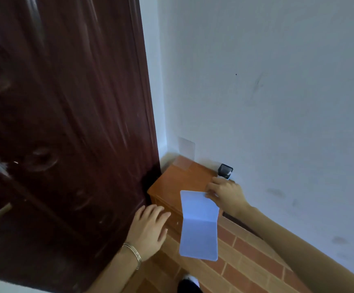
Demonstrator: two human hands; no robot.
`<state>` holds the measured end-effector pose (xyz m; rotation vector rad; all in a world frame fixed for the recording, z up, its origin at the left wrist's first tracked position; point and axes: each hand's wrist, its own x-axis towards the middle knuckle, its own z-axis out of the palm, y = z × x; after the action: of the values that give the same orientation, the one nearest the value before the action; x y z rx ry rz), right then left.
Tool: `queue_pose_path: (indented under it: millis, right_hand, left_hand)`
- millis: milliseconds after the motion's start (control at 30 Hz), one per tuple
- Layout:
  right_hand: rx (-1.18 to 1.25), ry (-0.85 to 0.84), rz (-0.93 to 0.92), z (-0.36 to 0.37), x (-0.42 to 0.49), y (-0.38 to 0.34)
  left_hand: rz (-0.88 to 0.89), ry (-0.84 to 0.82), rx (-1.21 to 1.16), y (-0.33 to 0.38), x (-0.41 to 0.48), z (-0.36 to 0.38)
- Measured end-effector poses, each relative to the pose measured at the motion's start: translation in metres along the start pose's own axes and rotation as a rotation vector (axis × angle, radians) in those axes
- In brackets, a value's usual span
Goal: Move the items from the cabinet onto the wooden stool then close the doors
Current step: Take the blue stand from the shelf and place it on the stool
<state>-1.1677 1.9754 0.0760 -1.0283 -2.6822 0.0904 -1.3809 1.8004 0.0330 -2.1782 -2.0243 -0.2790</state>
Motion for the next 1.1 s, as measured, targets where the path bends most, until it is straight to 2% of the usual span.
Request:
queue_pose_path:
  millis: [333,433,833,1000,1100]
  right_hand:
    - [0.046,-0.097,0.074,0.047,0.151,0.086]
    - [0.041,-0.075,0.15,0.056,0.19,0.106]
    - [0.117,-0.247,0.518,0.147,0.289,0.152]
    - [0.158,-0.265,0.672,0.185,0.316,0.168]
    - [0.199,-0.257,0.747,0.21,0.326,0.18]
  left_hand:
    - [0.032,-0.121,-0.004,-0.083,0.16,0.032]
    - [0.066,-0.145,-0.029,-0.104,0.2,0.047]
    - [0.286,-0.326,-0.119,-0.184,0.346,0.142]
    - [0.388,-0.345,-0.085,-0.214,0.387,0.197]
    - [0.384,-0.454,-0.064,-0.227,0.397,0.235]
